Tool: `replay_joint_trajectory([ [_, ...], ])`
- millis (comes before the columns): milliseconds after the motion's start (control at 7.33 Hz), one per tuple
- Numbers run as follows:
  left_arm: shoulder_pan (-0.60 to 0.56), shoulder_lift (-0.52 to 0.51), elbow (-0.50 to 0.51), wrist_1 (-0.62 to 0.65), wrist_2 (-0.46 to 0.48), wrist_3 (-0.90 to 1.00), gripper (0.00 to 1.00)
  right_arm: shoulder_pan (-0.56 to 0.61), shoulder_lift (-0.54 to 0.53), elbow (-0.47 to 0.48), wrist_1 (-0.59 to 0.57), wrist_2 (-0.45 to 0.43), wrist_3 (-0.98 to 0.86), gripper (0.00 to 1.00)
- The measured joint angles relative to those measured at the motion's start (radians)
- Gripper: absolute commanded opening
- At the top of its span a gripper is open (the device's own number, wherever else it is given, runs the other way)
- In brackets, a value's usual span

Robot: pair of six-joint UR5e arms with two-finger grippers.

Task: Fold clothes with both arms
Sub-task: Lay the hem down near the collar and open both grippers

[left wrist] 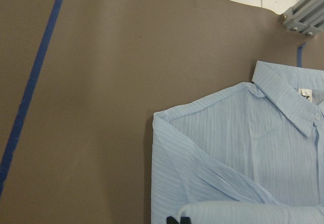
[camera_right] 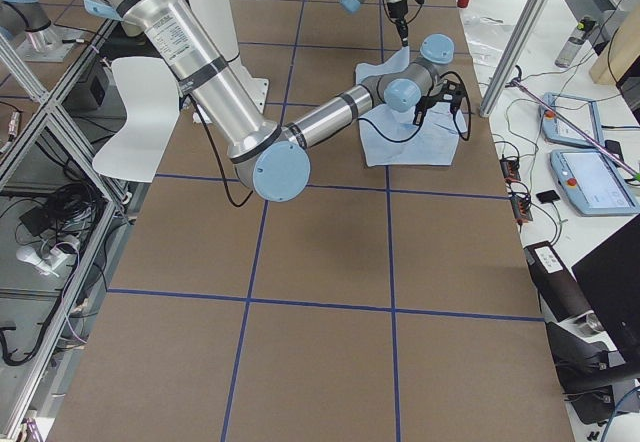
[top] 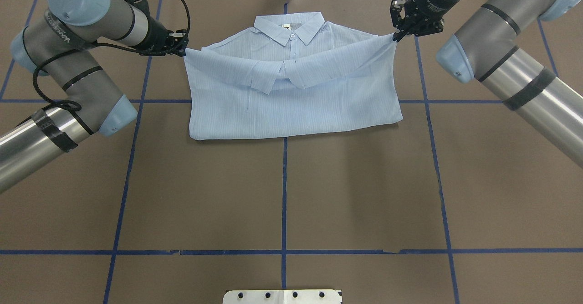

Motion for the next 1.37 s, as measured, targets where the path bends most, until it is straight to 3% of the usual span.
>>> replay_joint_trajectory([
  [410, -0.010, -0.079, 0.143, -0.088, 0.002, 0.000, 0.00, 0.004, 0.073, -0.137, 0.011, -0.008, -0.037, 0.00],
  [819, -0.010, -0.131, 0.239, -0.142, 0.003, -0.001, 0.00, -0.001, 0.131, -0.315, 0.145, -0.025, -0.045, 0.00],
  [1365, -0.010, -0.133, 0.298, -0.198, 0.006, 0.001, 0.00, -0.010, 0.175, -0.411, 0.172, -0.059, -0.046, 0.00],
])
